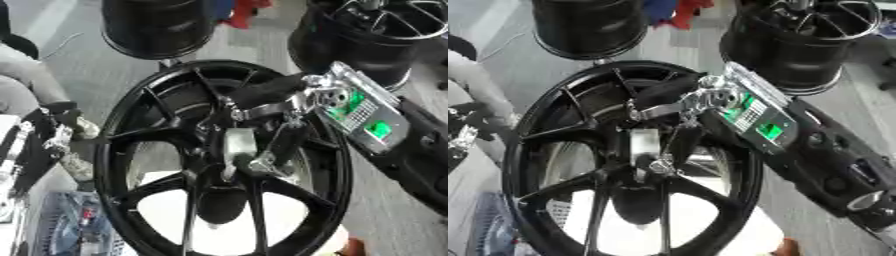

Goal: Pull the pin out of the wheel hub.

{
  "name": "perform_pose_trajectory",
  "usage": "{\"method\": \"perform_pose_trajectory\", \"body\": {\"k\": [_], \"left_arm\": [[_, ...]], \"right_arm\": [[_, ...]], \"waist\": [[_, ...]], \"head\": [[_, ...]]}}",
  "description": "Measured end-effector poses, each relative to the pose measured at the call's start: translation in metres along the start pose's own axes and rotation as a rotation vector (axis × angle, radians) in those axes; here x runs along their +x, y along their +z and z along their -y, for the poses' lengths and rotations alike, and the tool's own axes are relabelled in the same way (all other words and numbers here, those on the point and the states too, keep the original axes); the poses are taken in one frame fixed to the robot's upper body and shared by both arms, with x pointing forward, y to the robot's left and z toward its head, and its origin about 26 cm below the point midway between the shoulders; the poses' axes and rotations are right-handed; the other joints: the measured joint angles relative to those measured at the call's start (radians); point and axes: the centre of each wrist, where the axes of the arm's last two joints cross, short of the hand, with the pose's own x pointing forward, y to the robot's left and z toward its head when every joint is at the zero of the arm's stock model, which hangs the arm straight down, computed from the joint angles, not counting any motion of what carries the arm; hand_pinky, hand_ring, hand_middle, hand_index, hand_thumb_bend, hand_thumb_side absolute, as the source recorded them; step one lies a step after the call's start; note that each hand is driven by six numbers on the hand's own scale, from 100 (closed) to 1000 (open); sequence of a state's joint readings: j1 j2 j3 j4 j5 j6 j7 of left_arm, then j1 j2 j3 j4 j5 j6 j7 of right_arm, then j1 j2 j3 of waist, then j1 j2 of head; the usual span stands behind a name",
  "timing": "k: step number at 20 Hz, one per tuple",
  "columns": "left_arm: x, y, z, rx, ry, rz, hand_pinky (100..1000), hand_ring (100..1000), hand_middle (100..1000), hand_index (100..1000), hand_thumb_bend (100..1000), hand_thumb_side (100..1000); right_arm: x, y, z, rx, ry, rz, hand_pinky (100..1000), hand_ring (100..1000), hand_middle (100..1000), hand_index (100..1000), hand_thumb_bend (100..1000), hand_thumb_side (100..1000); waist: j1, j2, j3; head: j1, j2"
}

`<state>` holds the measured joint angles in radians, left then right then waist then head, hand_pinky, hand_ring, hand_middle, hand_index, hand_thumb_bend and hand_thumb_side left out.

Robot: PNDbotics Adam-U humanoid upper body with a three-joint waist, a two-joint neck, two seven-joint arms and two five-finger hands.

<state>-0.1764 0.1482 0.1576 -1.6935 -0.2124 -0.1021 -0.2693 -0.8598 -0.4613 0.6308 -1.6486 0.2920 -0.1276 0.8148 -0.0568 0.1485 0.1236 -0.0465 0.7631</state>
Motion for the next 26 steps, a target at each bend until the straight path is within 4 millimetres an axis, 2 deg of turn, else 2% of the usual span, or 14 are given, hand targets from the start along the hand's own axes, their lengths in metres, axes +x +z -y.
{"method": "perform_pose_trajectory", "body": {"k": [2, 3, 4, 5, 10, 16, 20, 26], "left_arm": [[0.0, 0.0, 0.0, 0.0, 0.0, 0.0, 562, 579, 647, 779, 197, 627], [0.0, 0.0, 0.0, 0.0, 0.0, -0.001, 562, 579, 647, 779, 197, 635], [0.0, 0.0, 0.0, 0.0, 0.0, -0.001, 562, 579, 647, 779, 198, 627], [0.0, 0.0, 0.0, 0.0, 0.0, -0.001, 562, 579, 647, 779, 198, 627], [0.0, 0.0, 0.0, 0.0, 0.001, -0.003, 563, 579, 647, 779, 198, 628], [-0.001, 0.001, 0.0, -0.002, 0.002, -0.01, 563, 579, 647, 779, 199, 628], [-0.004, 0.004, 0.0, -0.001, 0.002, -0.023, 563, 578, 647, 778, 200, 628], [-0.005, 0.006, -0.003, 0.006, -0.012, -0.035, 563, 578, 648, 779, 198, 628]], "right_arm": [[0.001, 0.001, 0.005, -0.025, 0.001, 0.008, 381, 461, 585, 759, 100, 181], [0.002, 0.002, 0.008, -0.038, 0.002, 0.011, 370, 453, 583, 753, 100, 250], [0.003, 0.002, 0.012, -0.05, 0.004, 0.013, 361, 446, 582, 752, 100, 170], [0.003, 0.003, 0.014, -0.062, 0.005, 0.015, 348, 436, 583, 750, 100, 160], [0.015, 0.014, 0.034, -0.124, 0.022, 0.035, 330, 422, 580, 742, 100, 147], [0.029, 0.037, 0.056, -0.199, 0.043, 0.034, 331, 423, 584, 744, 100, 146], [0.035, 0.068, 0.065, -0.272, 0.049, 0.003, 329, 421, 584, 743, 100, 137], [0.033, 0.131, 0.057, -0.43, 0.004, -0.109, 325, 418, 583, 742, 100, 127]], "waist": [[-0.001, 0.0, 0.0], [-0.001, 0.0, 0.0], [-0.002, 0.0, 0.0], [-0.003, 0.0, 0.0], [-0.009, -0.004, -0.003], [-0.014, -0.012, -0.013], [-0.02, -0.019, -0.026], [-0.022, -0.022, -0.044]], "head": [[0.0, 0.0], [0.0, 0.0], [0.0, 0.0], [0.0, 0.0], [0.0, 0.0], [0.005, 0.0], [0.014, 0.0], [0.025, 0.0]]}}
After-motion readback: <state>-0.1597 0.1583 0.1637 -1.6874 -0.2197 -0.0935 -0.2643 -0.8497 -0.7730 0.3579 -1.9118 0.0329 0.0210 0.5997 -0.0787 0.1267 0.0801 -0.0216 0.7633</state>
